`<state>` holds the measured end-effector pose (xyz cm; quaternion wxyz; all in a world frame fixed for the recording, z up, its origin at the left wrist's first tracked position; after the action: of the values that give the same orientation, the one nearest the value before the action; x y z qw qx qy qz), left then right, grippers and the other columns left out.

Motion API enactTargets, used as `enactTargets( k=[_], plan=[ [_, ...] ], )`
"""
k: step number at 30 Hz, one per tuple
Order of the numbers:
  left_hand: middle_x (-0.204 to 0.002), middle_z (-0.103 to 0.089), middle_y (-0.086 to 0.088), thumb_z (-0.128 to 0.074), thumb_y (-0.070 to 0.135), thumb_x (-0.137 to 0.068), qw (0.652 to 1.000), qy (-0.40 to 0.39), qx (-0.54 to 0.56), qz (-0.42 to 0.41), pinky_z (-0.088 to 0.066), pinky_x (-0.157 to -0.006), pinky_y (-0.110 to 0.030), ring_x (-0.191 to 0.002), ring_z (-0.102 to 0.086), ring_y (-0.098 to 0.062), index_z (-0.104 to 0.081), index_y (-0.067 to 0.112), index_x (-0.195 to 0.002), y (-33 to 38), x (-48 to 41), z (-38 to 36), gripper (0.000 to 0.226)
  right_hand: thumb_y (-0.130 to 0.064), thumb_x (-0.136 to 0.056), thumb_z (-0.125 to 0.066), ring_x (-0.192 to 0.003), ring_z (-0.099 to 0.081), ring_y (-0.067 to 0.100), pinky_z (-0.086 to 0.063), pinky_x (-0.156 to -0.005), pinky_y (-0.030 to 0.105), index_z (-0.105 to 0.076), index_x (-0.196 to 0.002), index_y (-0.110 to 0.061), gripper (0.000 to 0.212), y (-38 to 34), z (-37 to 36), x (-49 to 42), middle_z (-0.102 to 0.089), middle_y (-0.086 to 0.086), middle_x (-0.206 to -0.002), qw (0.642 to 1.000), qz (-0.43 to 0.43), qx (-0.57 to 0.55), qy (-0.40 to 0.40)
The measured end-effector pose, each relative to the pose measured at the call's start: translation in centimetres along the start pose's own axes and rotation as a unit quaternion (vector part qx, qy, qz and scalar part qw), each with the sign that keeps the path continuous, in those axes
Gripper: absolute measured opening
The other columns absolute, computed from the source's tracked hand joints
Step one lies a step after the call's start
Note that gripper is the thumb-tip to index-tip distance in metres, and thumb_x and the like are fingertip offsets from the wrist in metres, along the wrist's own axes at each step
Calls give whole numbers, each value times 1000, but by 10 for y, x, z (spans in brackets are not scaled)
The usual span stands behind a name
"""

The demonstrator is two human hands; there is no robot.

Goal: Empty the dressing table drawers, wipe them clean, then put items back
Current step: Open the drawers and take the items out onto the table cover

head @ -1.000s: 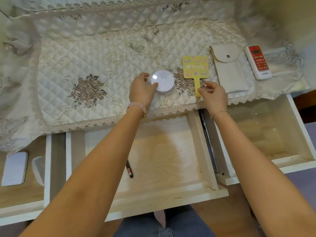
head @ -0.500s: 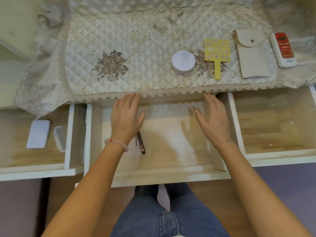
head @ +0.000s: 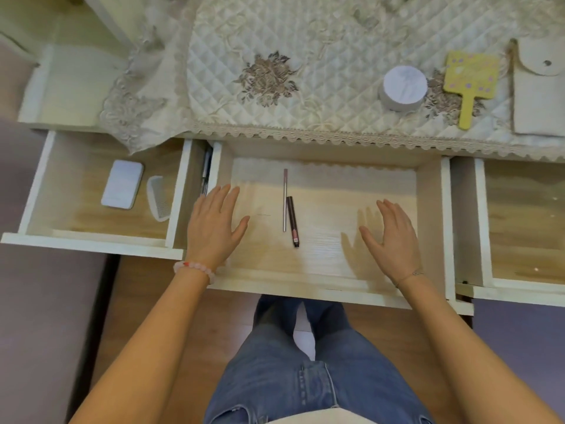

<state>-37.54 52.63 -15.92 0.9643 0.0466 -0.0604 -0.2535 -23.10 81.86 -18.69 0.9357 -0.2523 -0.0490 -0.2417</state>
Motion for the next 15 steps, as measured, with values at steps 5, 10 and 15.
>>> enactTargets(
  k=[5,10,15],
  plan=[
    [-136,-50,-16,-35,46,-89,1000,5,21,-4,-31,-107,-48,-129,-43,-33,-46,6,-134,-16,-4,0,61,-34,-91,-54,-140,-23,26,-17,-116,36,-34,-141,-7,60,-26,-17,-12,-34,11,-148,1000,6,-9,-12],
    [-134,-52,-15,-39,43,-90,999,17,32,-33,-33,-106,-47,-128,-44,-32,-47,6,-133,-23,-14,-5,57,-33,-89,-56,-136,-30,25,-22,-113,34,-38,-138,-9,58,-54,-44,-26,-39,10,-145,999,-8,-30,-39],
    [-133,-54,-14,-40,43,-89,998,20,34,-52,-34,-105,-46,-126,-46,-31,-48,7,-133,-29,-21,-12,57,-40,-84,-62,-116,-47,23,-42,-93,33,-47,-129,-14,55,-81,-84,-32,-52,6,-126,988,-85,-68,-108]
  ],
)
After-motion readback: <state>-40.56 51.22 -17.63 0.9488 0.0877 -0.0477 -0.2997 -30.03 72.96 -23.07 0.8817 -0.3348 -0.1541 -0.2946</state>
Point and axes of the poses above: each hand's wrist, its own x-axis away from the middle knuckle, its own z-axis out of the back of the hand, y = z × x, the point moved 5 cm from there along -x, towards the middle knuckle
